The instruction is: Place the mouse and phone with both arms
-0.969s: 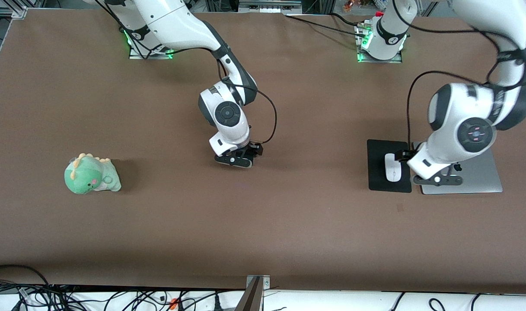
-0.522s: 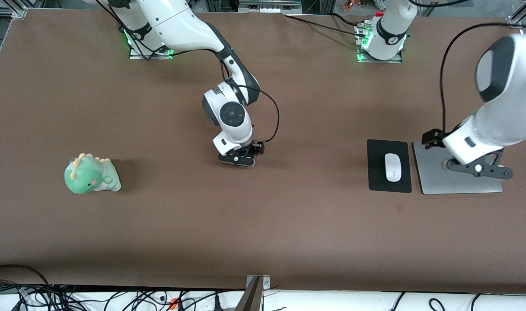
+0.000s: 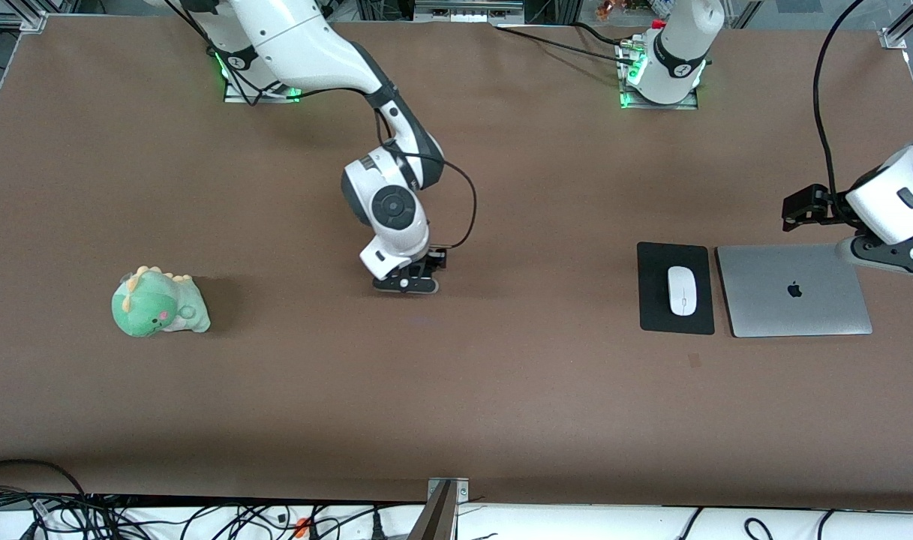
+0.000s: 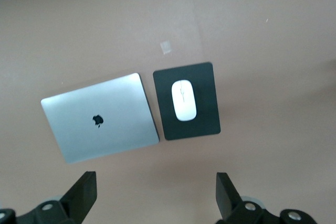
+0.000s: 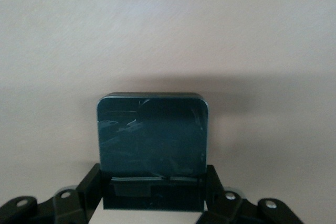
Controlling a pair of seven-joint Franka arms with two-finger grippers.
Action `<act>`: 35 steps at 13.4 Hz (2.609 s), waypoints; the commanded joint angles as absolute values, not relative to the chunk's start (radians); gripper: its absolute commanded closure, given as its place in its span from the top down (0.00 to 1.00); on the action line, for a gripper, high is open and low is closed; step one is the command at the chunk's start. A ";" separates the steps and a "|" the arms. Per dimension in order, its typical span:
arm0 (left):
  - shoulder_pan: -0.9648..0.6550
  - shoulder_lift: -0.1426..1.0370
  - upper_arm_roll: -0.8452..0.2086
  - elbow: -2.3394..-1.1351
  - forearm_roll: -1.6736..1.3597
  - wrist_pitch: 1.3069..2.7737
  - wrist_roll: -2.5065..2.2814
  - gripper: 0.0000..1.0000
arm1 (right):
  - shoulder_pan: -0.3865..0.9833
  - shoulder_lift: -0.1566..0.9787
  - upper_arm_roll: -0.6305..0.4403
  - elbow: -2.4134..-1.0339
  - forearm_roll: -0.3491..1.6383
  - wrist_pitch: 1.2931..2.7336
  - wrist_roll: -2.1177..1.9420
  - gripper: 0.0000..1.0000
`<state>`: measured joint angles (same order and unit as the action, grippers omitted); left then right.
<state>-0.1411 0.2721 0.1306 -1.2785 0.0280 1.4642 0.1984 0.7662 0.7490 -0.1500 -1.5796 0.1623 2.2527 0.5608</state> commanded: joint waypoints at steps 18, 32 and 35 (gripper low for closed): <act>0.041 -0.018 -0.058 -1.675 0.046 1.683 0.150 1.00 | 0.434 0.633 -0.339 -1.841 0.296 2.264 -0.252 0.49; 0.041 -0.018 -0.058 -1.674 0.046 1.678 0.150 1.00 | 0.469 0.191 -0.371 -1.795 0.224 1.903 -0.129 1.00; 0.041 -0.018 -0.058 -1.674 0.046 1.678 0.149 1.00 | 0.469 0.063 -0.357 -1.793 0.115 1.784 -0.063 1.00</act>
<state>0.0304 -0.0307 -0.0477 -1.7013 0.0315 1.6965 0.1508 0.4677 0.1395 -0.3697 -1.7711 0.1662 1.8367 -0.1057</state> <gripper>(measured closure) 0.000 0.000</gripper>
